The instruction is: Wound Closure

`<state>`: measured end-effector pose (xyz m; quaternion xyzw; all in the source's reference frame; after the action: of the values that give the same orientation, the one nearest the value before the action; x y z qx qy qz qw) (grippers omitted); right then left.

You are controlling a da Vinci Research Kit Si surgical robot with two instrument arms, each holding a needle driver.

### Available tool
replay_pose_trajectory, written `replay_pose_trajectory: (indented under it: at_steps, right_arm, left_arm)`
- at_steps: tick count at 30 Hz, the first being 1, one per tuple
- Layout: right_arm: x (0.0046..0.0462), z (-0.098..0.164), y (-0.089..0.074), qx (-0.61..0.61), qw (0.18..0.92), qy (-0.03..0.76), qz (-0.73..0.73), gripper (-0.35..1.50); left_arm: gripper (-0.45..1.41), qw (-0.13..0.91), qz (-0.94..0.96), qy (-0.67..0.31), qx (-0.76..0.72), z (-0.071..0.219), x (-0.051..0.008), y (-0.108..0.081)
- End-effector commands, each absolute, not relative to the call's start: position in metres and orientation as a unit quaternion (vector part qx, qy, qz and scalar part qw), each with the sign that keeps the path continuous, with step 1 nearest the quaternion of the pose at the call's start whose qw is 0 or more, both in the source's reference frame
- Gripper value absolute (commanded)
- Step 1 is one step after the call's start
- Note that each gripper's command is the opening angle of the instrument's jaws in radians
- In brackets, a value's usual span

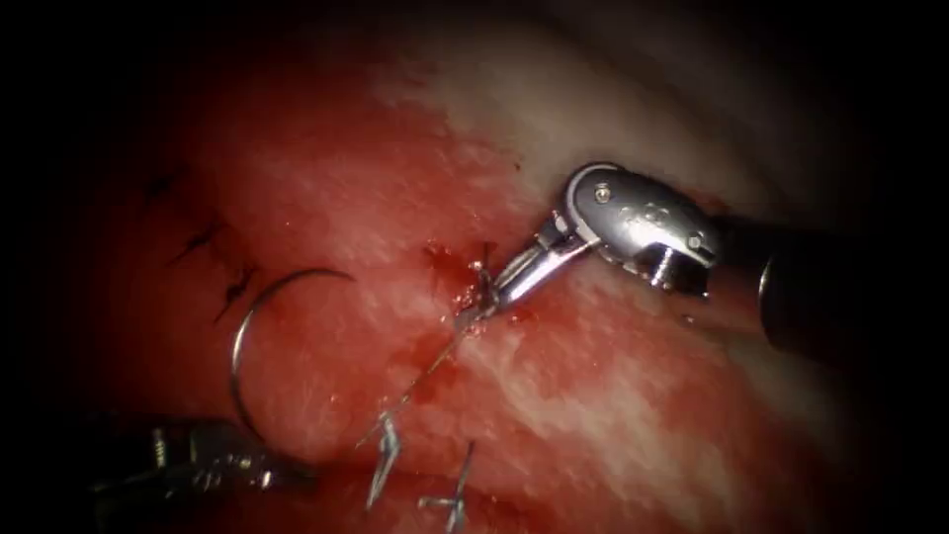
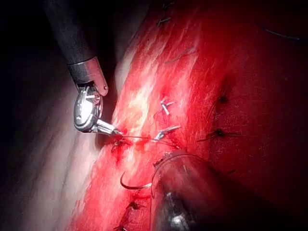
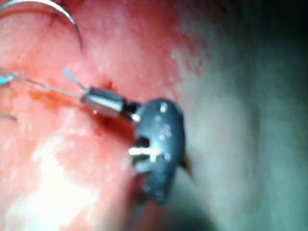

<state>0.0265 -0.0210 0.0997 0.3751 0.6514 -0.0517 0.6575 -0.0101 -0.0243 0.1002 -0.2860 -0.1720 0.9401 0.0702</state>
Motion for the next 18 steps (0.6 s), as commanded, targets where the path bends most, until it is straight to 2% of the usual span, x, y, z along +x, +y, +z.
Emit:
replay_pose_trajectory:
  at_steps: [1,18]
  right_arm:
    - [0.027,0.1009,-0.0208,0.374,0.659,0.65,-0.052,-0.35]
    - [0.0252,0.1049,-0.0171,0.353,0.691,0.631,-0.003,-0.35]
  left_arm:
    - [-0.45,0.071,0.94,-0.172,-0.286,0.1008,-0.0107,-0.0243]
    - [-0.45,0.07,0.941,-0.174,-0.282,0.1009,-0.0099,-0.0257]
